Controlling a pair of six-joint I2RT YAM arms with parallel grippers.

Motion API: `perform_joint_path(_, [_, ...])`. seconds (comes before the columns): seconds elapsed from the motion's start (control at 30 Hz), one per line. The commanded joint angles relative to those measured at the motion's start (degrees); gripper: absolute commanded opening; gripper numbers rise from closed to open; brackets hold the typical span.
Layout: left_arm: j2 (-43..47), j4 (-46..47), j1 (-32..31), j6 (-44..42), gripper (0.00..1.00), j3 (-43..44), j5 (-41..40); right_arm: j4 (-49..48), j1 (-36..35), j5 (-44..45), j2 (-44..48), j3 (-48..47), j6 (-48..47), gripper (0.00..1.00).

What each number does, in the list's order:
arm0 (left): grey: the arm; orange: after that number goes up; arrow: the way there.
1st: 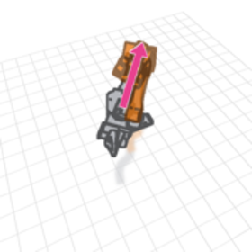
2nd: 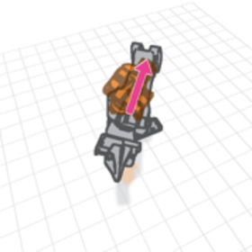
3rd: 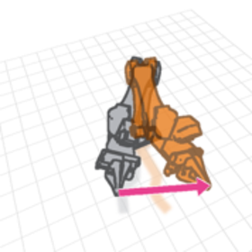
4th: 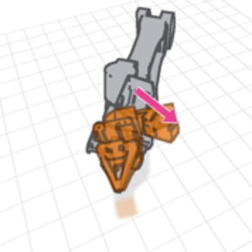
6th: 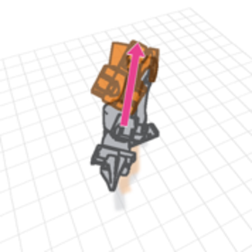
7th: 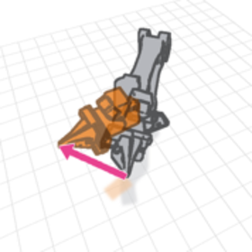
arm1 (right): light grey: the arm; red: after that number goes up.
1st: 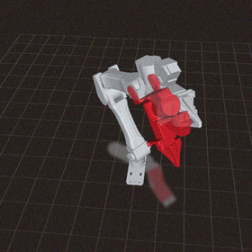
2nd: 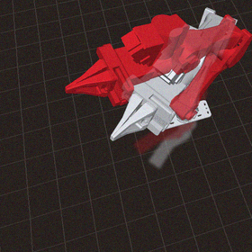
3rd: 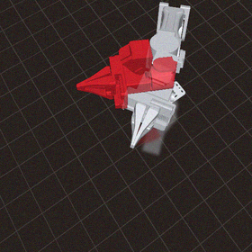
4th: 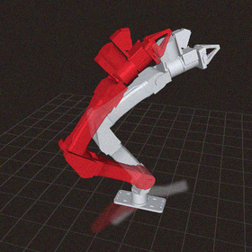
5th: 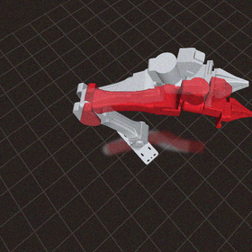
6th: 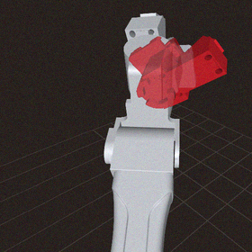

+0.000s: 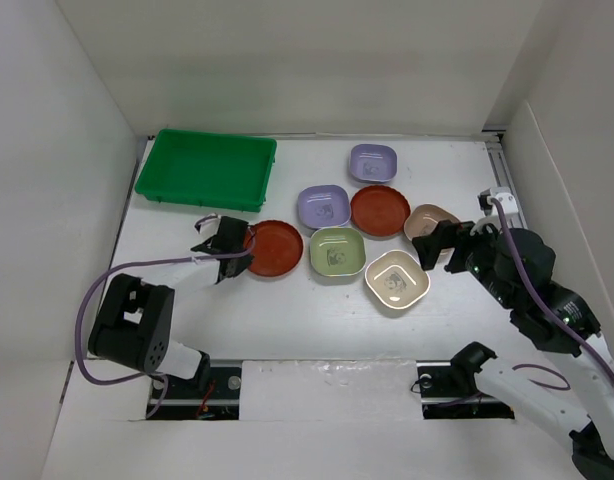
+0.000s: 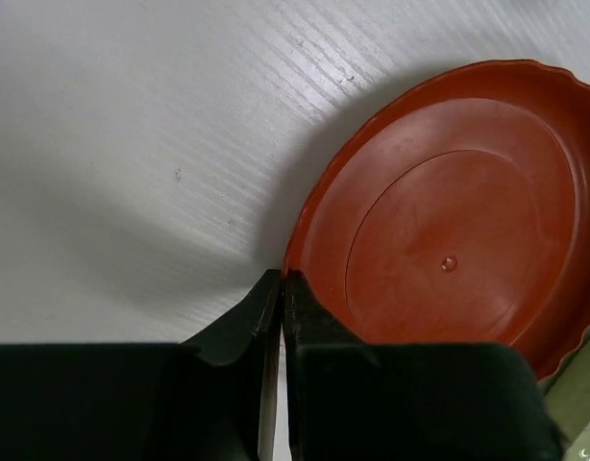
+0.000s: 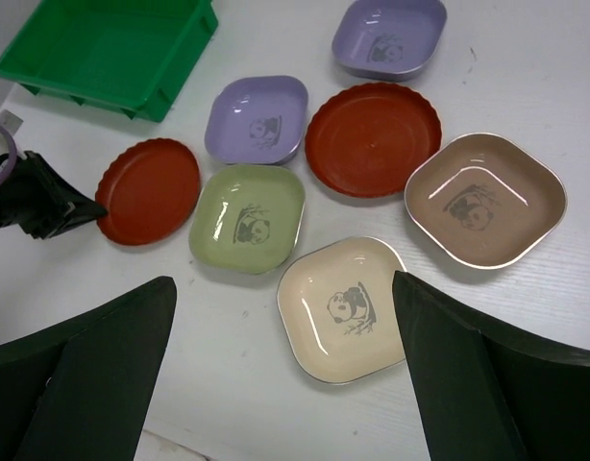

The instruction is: Place the plates into the plastic bin on the countertop

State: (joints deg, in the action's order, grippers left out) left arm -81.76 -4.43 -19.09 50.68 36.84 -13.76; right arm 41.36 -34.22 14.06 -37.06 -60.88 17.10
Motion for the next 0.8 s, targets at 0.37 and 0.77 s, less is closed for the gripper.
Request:
perform_joint_path(0.37, [21.5, -23.3, -0.6, -6.5, 0.0, 17.2, 2.5, -5.4, -0.3, -1.1, 1.0, 0.9, 0.3, 1.0])
perform_joint_path(0.77, [-6.0, -25.1, 15.1, -8.1, 0.0, 50.7, -4.1, -10.7, -0.3, -4.9, -4.2, 0.2, 0.3, 1.0])
